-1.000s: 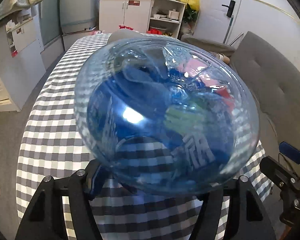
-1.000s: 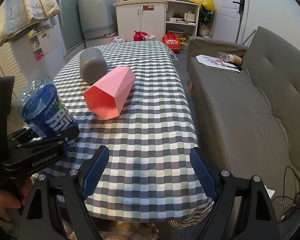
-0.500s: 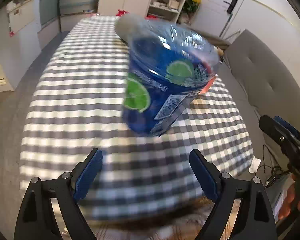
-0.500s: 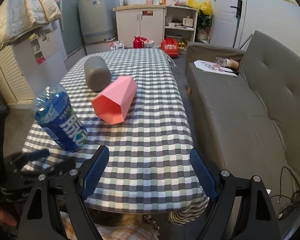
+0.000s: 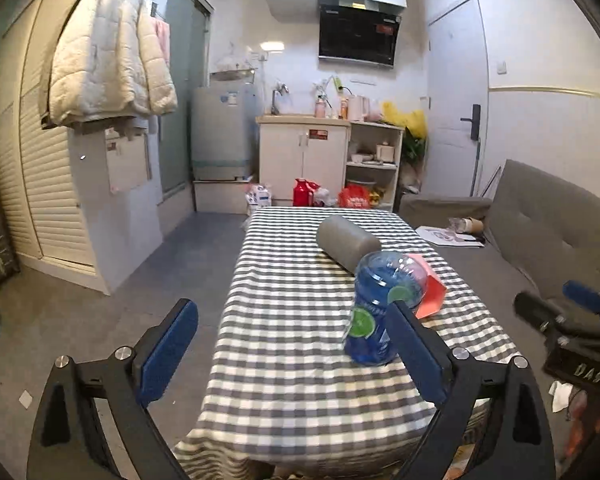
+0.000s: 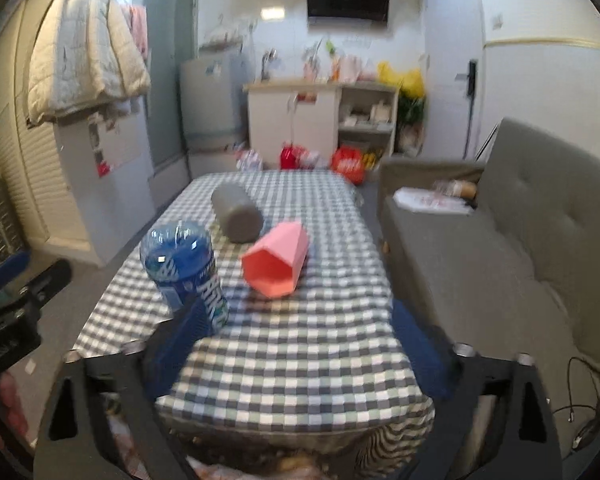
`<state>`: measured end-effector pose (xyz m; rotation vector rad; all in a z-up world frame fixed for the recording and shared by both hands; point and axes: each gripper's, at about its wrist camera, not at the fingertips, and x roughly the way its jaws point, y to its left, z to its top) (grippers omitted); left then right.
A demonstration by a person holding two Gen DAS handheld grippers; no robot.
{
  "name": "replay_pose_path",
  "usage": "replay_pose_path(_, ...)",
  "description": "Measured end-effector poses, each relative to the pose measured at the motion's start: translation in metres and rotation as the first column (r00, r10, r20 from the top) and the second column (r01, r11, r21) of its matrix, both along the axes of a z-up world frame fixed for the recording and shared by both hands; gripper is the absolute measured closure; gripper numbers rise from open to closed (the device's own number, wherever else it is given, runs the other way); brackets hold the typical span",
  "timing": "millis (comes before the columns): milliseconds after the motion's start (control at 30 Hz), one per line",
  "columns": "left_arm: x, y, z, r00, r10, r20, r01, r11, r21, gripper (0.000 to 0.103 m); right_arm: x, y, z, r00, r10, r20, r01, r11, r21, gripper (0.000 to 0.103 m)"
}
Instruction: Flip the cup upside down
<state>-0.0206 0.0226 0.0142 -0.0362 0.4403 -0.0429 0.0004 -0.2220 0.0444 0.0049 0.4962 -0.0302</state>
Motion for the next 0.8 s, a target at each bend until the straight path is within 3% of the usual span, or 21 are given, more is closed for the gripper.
replay_pose_path(133, -0.001, 0.007, -0.004, 1.000, 0.015, -0.007, -0.016, 1.000, -0.021, 0.000, -0.005, 0.004, 0.001, 0.999, 0.021, 0.032, -0.021, 1.000, 0.002, 0.000)
replay_pose_path(300, -0.010, 0.003, -0.002, 1.000, 0.007, 0.027, -0.007, 1.000, 0.004, 0.000, -0.005, 0.009, -0.002, 0.999, 0.040, 0.026, -0.039, 0.999, -0.010, 0.000)
replay_pose_path(800, -0.003, 0.001, -0.013, 1.000, 0.008, -0.010, -0.008, 1.000, 0.009, 0.000, -0.006, 0.001, -0.004, 0.999, 0.026, 0.024, -0.027, 1.000, 0.016, 0.000)
